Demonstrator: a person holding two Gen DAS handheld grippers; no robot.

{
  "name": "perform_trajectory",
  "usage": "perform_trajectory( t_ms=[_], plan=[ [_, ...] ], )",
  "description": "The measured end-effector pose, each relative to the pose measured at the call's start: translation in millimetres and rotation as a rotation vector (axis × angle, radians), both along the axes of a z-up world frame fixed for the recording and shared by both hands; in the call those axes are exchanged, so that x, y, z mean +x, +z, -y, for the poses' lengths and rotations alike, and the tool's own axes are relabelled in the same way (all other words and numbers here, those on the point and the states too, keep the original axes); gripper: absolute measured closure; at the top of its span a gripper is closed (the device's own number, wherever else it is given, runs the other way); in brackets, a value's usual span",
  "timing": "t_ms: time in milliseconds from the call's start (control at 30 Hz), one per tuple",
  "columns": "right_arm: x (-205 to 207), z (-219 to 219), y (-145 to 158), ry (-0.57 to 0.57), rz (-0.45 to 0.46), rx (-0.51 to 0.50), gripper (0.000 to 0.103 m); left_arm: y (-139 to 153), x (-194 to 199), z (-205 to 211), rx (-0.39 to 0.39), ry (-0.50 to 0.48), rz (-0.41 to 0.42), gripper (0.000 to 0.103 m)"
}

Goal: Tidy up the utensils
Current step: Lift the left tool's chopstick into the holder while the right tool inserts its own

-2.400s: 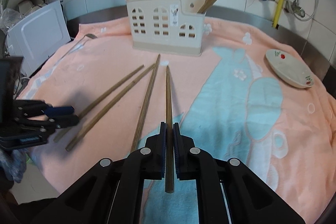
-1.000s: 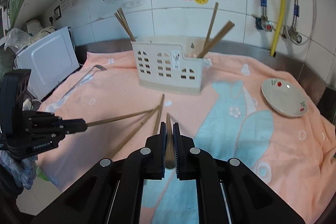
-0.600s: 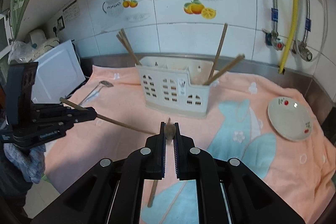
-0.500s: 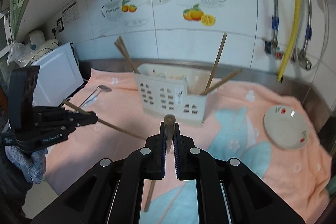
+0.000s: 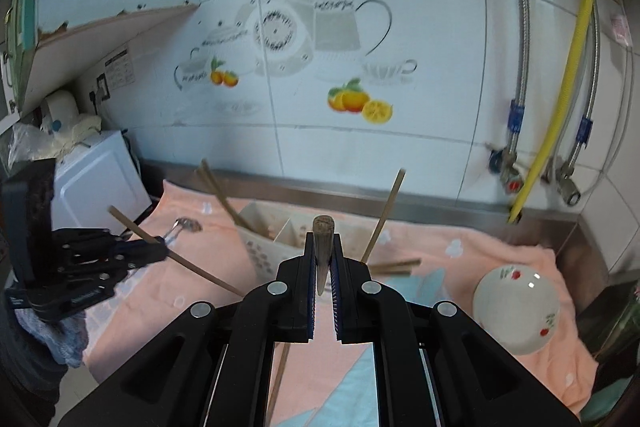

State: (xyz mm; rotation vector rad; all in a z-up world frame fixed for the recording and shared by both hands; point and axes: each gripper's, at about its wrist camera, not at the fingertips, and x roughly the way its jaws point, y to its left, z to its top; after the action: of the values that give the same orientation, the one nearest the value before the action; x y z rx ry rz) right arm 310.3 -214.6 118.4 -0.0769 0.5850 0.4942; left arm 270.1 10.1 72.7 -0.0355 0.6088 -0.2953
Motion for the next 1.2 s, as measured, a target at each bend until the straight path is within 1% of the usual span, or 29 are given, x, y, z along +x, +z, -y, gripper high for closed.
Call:
perform_trajectory(
  t_ms=[100, 267, 367, 433, 600, 700, 933, 1200],
  plan=[
    [8.5, 1.7, 9.0, -0.015, 0.015, 0.001, 0.097, 24.2, 0.3, -2.3, 0.001, 0.007, 0.048, 0.098],
    [24.3, -0.1, 14.1, -0.039, 0.024, 0.002, 0.097, 60.4, 4.0, -7.3, -0.011, 0.022, 0.124, 0.098],
    [36.1, -4.7, 11.4, -0.043, 0.013, 0.003, 0.097, 70.6, 12.0, -11.4, -0.003, 0.054, 0.153, 0.098],
    [43.2, -8.8, 7.3, -0.041, -0.001, 0.004, 0.097, 73.3, 21.4, -16.9, -0.016, 0.074, 0.155, 0.098],
    [57.0, -17.0, -7.4, -0.041, -0.034, -0.016, 0.097, 70.0, 39.5, -22.9, -0.023, 0.105, 0.158, 0.098],
    [64.8, -17.4, -17.5, -0.045, -0.060, -0.015, 0.097, 62.7, 51.1, -25.2, -0.025, 0.117, 0.141, 0.098],
    [80.3, -19.0, -40.1, -0.047, -0.116, -0.012, 0.097, 34.1, 77.9, -25.1, -0.014, 0.126, 0.055, 0.098],
    [89.5, -18.5, -56.2, -0.056, -0.148, -0.013, 0.097, 6.7, 96.1, -20.9, 0.002, 0.127, -0.026, 0.098]
  ],
)
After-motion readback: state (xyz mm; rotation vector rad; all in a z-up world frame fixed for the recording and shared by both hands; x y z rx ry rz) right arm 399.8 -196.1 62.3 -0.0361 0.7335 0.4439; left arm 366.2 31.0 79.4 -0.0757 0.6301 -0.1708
